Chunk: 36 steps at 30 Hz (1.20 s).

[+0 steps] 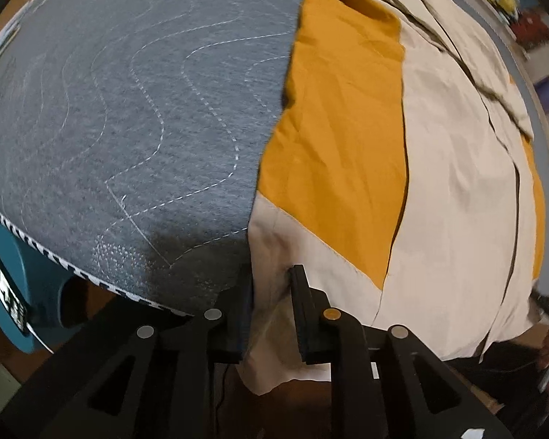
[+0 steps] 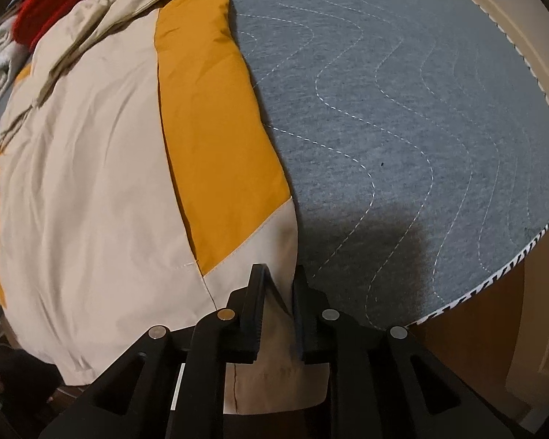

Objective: Fold large clothes

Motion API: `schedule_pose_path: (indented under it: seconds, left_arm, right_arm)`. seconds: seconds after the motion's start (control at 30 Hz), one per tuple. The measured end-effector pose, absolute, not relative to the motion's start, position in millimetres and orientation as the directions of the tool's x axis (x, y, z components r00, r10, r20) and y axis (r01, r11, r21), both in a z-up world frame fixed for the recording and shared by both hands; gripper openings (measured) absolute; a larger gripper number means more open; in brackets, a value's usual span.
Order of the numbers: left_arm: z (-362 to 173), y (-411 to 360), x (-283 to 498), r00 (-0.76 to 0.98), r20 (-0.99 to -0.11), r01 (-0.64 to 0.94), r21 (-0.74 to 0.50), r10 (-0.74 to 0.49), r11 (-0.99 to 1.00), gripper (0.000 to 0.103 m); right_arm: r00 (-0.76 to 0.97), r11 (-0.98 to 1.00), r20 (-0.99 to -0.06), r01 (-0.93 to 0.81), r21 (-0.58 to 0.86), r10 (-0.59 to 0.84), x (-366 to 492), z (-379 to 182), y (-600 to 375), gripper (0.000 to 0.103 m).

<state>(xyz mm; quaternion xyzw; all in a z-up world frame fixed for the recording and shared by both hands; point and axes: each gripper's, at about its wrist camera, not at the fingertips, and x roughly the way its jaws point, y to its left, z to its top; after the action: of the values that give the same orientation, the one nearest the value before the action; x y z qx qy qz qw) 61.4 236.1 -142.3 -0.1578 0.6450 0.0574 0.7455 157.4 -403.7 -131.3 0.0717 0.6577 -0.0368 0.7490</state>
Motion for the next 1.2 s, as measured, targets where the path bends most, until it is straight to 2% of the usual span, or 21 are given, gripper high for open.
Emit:
schedule_pose_path:
  seconds: [0.07,0.1,0.17,0.23,0.47,0.67,0.93,1.2]
  left_arm:
    - [-136.5,235.1,59.2,0.186,-0.975,-0.287,-0.174,-0.124,0.942,0.007]
    - [-132.8,232.8,59.8,0.199,-0.972,-0.285,-0.179,-0.124,0.942,0.006]
    - [-118.2,231.8,54.0,0.243,-0.962,-0.258,-0.186,-0.123,0.948,0.005]
    - [-104.5,227.8,51.1,0.278,-0.952,-0.230,-0.193,-0.126,0.954,0.004]
    - [-43.4,221.4,37.7,0.385,-0.905,-0.086,-0.230,-0.181,0.969,0.003]
    - [0.0,232.1,23.1,0.445,-0.860,-0.047,-0.300,-0.249,0.953,0.002]
    - [32.4,237.1,-0.3,0.468,-0.815,0.014,-0.378,-0.341,0.926,0.002]
    - [61.7,255.2,-54.9,0.459,-0.789,0.046,-0.438,-0.408,0.898,0.002]
  right_arm:
    - [0.133,0.989,-0.991,0.141,0.050,0.032,157.4,-129.9,-400.5,0.015]
    - [0.139,0.988,-0.990,0.143,0.052,0.032,157.7,-128.5,-400.3,0.014]
    - [0.162,0.985,-0.985,0.153,0.076,0.051,156.9,-123.1,-400.6,0.005]
    - [0.205,0.981,-0.976,0.158,0.108,0.075,157.1,-108.1,-399.6,0.004]
    - [0.383,0.962,-0.905,0.117,0.248,0.186,138.7,-35.7,-402.7,0.003]
    - [0.491,0.940,-0.833,0.075,0.333,0.256,118.5,18.4,-408.9,0.002]
    - [0.569,0.908,-0.759,0.049,0.416,0.317,93.1,67.1,-424.3,0.002]
    - [0.608,0.886,-0.716,0.040,0.461,0.344,20.9,111.4,-454.2,0.002]
